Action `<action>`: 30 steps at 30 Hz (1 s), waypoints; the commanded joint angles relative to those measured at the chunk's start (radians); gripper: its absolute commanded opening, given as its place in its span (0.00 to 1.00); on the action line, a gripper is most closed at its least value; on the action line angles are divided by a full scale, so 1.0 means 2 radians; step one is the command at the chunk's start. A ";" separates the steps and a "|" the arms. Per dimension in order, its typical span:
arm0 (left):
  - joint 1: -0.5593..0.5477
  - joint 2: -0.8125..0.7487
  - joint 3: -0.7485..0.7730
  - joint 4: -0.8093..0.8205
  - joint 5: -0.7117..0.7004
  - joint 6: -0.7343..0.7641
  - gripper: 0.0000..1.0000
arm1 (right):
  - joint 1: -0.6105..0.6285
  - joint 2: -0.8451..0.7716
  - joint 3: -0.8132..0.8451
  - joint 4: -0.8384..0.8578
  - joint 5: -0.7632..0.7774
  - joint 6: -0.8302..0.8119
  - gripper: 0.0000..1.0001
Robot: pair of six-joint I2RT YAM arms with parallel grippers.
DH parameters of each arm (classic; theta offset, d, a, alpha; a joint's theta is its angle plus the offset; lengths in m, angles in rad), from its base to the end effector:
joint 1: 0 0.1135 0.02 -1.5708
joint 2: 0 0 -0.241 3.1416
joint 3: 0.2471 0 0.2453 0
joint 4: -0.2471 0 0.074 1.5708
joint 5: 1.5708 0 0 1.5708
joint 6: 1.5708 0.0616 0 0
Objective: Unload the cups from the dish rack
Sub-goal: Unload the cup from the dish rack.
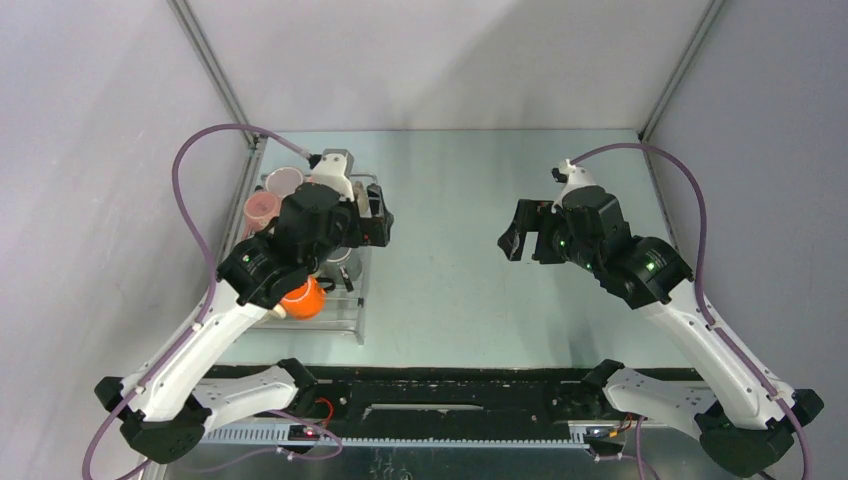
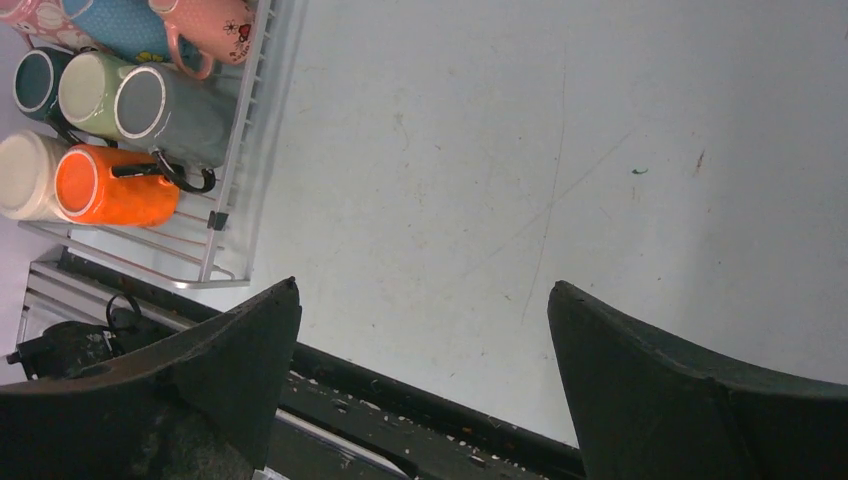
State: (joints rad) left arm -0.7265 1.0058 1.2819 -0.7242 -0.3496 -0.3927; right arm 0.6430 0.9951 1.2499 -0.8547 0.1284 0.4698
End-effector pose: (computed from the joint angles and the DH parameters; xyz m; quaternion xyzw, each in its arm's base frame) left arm 0.1802 -0.1319 0.3825 0.0472 0.8374 -0.1535 0.5224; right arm 0.1771 0.1228 0.3574 -0.0465 0.8819 0.1977 0.4254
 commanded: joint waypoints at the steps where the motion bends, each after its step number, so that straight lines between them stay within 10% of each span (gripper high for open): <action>1: -0.002 -0.005 0.008 -0.018 -0.031 -0.010 1.00 | -0.003 -0.007 0.000 0.001 0.000 0.006 1.00; 30: 0.030 -0.031 -0.120 -0.067 -0.113 -0.167 0.96 | 0.004 -0.005 -0.029 0.000 -0.012 0.009 1.00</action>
State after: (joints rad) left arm -0.6773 0.9424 1.1103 -0.8799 -0.5472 -0.6312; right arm 0.6441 1.0016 1.2137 -0.8558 0.1139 0.4740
